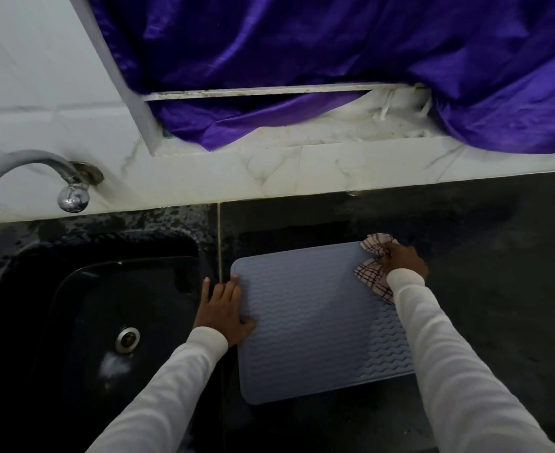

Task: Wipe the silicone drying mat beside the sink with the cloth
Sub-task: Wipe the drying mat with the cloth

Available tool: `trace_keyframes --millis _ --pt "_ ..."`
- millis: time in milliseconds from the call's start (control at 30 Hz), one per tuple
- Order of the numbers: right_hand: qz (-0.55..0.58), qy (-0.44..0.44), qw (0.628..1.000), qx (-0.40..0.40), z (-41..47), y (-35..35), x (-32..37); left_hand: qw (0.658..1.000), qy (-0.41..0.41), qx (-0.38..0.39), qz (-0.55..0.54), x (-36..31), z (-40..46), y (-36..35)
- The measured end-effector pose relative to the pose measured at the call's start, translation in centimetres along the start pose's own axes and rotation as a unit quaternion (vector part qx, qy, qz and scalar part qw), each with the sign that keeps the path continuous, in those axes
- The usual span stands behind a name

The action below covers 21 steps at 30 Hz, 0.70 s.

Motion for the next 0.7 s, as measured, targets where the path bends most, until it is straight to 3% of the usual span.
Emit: trace_keyframes --millis 167,433,700 --pt "-0.018 -0.005 0.999 0.026 -1.2 -0.4 -0.7 1.000 -0.010 -0.006 0.014 0.1 0.2 1.0" --pt "-0.061 -0.006 0.997 0.047 -5.1 -1.1 -3.7 0.992 -0.025 0.054 0.113 -1.4 0.1 2.0" --pt "-0.086 0.004 0.995 0.043 -9.4 -2.7 -6.7 0.991 -0.025 0.056 0.122 -1.3 0.1 2.1"
Point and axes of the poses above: each hand's wrist, its own z-axis towards the middle knuckle, its own y-axis out of the back of the hand, x = y × z, the point moved 9 cm from there along z, towards the middle knuckle
